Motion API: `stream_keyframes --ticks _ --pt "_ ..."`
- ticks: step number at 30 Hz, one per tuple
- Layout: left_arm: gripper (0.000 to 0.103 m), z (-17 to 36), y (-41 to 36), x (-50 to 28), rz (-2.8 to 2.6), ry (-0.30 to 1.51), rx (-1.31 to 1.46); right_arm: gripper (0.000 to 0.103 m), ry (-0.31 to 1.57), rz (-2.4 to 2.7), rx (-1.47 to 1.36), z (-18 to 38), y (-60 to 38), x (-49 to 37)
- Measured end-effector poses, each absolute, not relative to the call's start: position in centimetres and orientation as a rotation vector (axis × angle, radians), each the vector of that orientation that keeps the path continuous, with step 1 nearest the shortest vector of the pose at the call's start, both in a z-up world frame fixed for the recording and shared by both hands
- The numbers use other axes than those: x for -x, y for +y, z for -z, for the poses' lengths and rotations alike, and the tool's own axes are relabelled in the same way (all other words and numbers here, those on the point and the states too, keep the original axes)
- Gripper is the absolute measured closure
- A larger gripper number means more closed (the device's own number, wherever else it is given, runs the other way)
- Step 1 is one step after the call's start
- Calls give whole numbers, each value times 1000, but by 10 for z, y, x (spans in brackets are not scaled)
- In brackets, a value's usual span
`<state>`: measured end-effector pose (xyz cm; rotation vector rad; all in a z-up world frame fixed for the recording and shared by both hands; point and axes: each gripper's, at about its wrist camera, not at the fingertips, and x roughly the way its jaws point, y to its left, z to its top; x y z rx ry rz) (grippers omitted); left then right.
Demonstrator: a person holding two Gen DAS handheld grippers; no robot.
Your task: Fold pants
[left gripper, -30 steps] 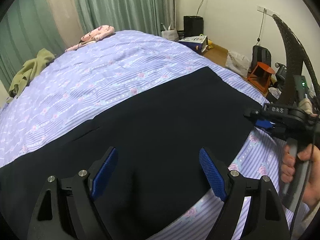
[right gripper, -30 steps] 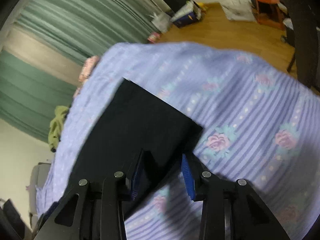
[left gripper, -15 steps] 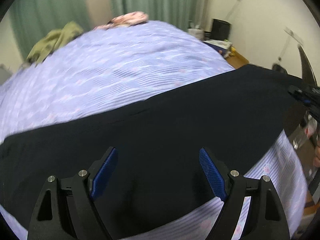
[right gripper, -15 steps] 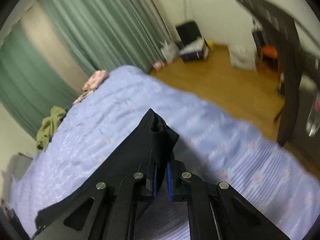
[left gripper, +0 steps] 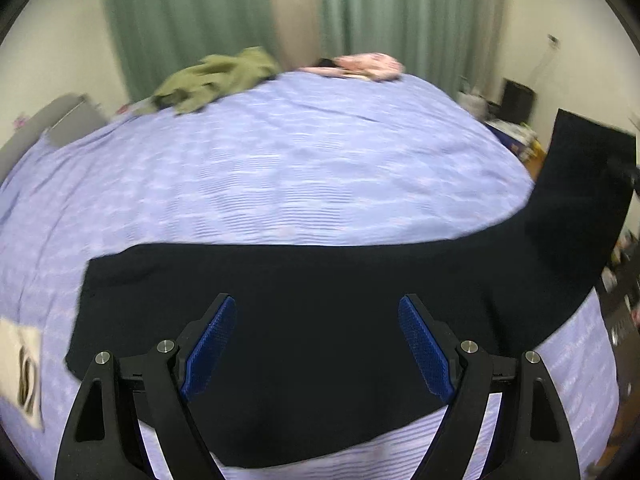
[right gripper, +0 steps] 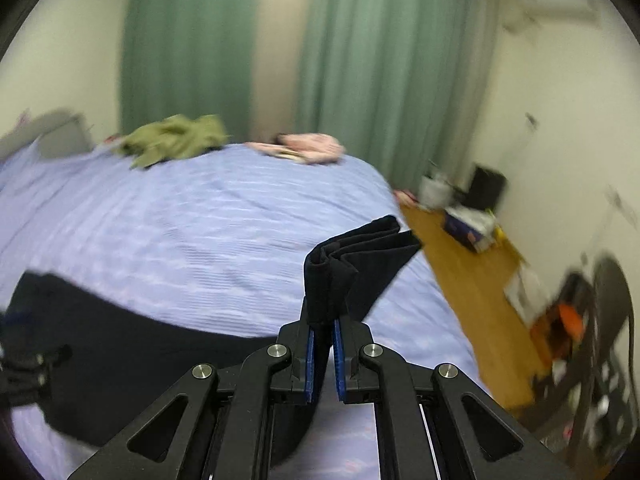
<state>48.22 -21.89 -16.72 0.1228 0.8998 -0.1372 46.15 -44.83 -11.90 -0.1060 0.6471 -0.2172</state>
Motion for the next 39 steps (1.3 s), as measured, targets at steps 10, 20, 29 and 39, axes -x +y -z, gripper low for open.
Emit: stream_keyframes --ticks 10,20,29,39 --pt "18 197 -92 -472 -55 977 -40 95 808 -167 350 201 -255 -508" --pt "18 238 -54 -472 -43 1032 -66 94 1020 -365 452 317 -160 -491" --pt "18 225 -47 -487 30 979 -50 44 967 -359 293 275 -169 -464" --pt "17 235 9 -464 -103 995 97 35 893 11 196 238 -221 -446"
